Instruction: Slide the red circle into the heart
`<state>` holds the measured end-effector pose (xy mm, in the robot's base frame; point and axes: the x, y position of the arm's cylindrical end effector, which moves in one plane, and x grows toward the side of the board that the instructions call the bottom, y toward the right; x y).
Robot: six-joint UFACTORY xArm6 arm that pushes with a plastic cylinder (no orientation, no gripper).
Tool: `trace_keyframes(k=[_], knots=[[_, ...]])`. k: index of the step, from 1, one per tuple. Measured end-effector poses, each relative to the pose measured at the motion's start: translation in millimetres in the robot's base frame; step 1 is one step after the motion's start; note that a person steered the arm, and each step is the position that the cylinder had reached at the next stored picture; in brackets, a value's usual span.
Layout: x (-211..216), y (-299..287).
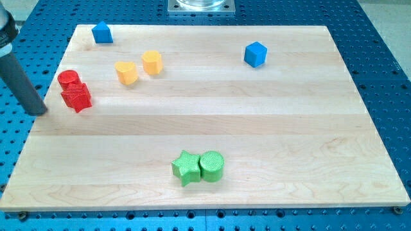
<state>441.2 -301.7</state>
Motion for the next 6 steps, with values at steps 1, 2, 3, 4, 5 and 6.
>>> trace_keyframes(k=[1, 2, 3, 4, 5, 6], knots=[[-49.0, 18.7], [-70.9, 78.6], [-56.6, 54.1], [-36.7, 92.8], [-59.9, 134.9], [-110.6, 139.5]])
